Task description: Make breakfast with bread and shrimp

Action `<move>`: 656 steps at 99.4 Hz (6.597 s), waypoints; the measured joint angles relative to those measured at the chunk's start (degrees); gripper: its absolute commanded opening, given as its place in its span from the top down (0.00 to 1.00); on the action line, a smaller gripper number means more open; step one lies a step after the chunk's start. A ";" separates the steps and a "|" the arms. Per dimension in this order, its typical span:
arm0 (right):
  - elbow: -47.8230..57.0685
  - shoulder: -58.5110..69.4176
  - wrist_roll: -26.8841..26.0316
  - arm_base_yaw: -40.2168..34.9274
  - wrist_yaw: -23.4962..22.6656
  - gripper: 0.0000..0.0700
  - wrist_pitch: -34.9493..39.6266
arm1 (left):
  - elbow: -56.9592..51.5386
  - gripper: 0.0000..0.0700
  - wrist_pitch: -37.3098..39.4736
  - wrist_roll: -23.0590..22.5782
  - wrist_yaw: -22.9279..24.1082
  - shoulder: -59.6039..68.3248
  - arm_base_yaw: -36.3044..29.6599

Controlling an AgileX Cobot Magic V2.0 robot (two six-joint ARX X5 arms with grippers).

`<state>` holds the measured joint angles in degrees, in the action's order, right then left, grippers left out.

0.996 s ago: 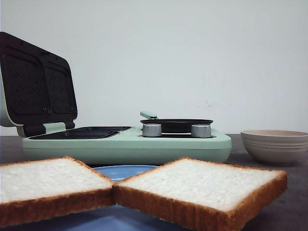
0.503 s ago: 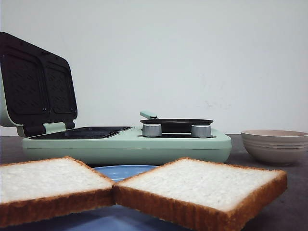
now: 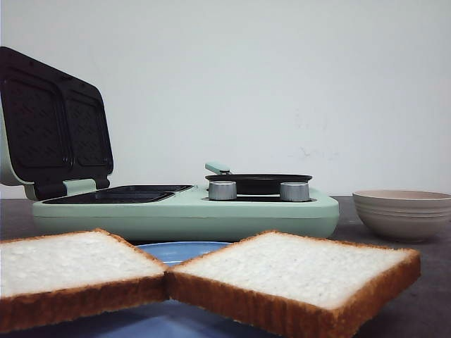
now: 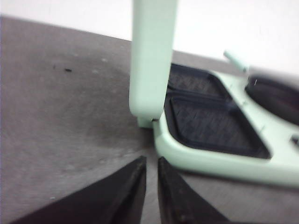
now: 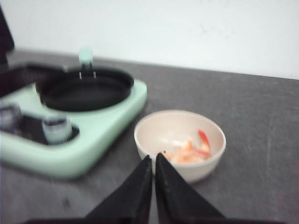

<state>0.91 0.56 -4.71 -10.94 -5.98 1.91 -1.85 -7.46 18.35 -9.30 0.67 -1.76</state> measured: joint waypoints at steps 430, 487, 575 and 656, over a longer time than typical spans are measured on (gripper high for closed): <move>41.99 34.73 -9.27 0.09 -15.04 0.46 38.93 | -2.69 0.99 -0.39 33.48 -25.20 26.71 -12.41; 41.99 34.73 -9.25 0.07 -15.04 0.46 38.91 | -14.58 0.99 0.31 23.17 -23.30 27.41 -13.92; 41.99 34.73 -8.70 0.09 -15.04 0.46 41.46 | -66.40 0.99 -6.32 -43.34 23.10 78.47 -26.67; 41.99 34.73 -7.10 0.07 -14.99 0.46 44.17 | -72.57 0.99 2.40 -60.48 31.93 99.14 -26.32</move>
<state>42.89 35.29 -11.81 -10.87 -20.97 46.09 -74.41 -5.06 -42.13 22.63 99.81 -28.08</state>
